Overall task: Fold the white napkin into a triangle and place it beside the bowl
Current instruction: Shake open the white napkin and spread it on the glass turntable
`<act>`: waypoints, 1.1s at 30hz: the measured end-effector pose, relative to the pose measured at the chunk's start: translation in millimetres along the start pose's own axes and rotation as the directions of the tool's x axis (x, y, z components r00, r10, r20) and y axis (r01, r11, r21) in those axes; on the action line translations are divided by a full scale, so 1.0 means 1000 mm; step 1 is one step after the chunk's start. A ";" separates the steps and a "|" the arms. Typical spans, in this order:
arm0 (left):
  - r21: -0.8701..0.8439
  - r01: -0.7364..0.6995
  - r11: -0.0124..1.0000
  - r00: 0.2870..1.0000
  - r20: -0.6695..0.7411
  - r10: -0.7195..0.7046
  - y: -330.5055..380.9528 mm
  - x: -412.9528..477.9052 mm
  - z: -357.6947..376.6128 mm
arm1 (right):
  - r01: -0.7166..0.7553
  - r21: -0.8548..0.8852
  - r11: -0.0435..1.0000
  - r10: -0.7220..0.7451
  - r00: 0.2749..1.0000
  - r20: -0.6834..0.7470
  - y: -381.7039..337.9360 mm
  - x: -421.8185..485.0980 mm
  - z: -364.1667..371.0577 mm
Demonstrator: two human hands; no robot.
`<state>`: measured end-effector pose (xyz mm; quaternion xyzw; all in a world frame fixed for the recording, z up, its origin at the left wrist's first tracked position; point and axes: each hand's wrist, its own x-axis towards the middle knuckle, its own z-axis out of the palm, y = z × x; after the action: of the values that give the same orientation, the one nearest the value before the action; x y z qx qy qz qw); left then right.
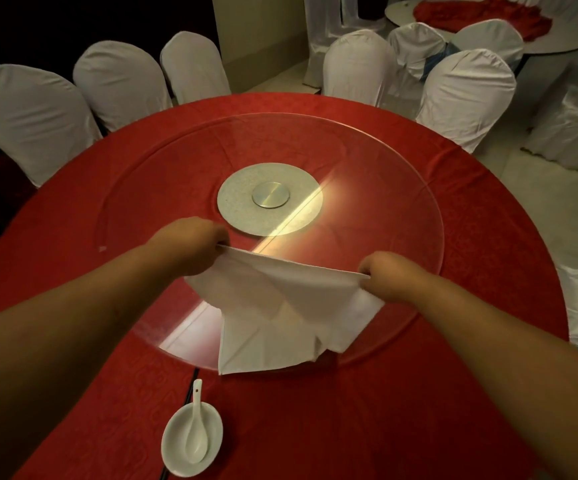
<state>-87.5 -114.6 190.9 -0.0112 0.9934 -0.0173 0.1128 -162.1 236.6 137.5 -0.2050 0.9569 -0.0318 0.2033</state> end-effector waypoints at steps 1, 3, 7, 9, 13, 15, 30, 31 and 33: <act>0.028 0.015 1.000 0.999 0.039 -0.016 -0.005 0.001 0.001 | 0.005 -0.063 0.998 -0.004 1.000 0.025 0.003 0.003 -0.010; 0.089 0.047 0.995 0.995 0.083 -0.054 -0.015 0.004 -0.004 | -0.016 -0.144 0.990 0.018 1.000 0.012 0.006 0.012 -0.035; 0.071 0.192 0.979 0.978 -0.092 -0.185 -0.035 0.017 -0.046 | -0.122 -0.098 0.988 0.080 0.933 -0.350 0.010 0.033 -0.113; -0.069 0.208 0.976 0.912 -0.348 -0.219 -0.046 0.022 -0.081 | -0.089 0.036 0.995 0.094 0.808 -0.581 0.011 0.035 -0.161; -0.121 0.125 0.985 0.600 -0.782 -0.172 -0.047 0.014 -0.151 | 0.015 0.100 0.995 0.076 0.539 -0.839 0.011 0.024 -0.234; -0.084 0.094 0.992 0.514 -0.849 -0.121 -0.039 0.005 -0.169 | 0.031 0.098 0.995 0.073 0.452 -0.889 0.017 0.019 -0.250; 0.041 -0.326 0.944 0.812 -0.500 0.302 0.060 -0.026 0.098 | -0.114 0.227 0.967 0.237 0.726 -0.645 0.112 0.052 -0.028; 0.037 -0.335 0.942 0.842 -0.437 0.317 0.068 -0.028 0.120 | -0.119 0.212 0.970 0.227 0.753 -0.617 0.118 0.055 -0.005; 0.045 -0.342 0.939 0.897 -0.284 0.340 0.085 -0.030 0.159 | -0.134 0.158 0.978 0.200 0.812 -0.549 0.130 0.058 0.039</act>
<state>-23.7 -34.0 39.4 0.1652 0.9858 0.0042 -0.0313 -244.2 332.6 61.5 -0.0899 0.9851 -0.1263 -0.0739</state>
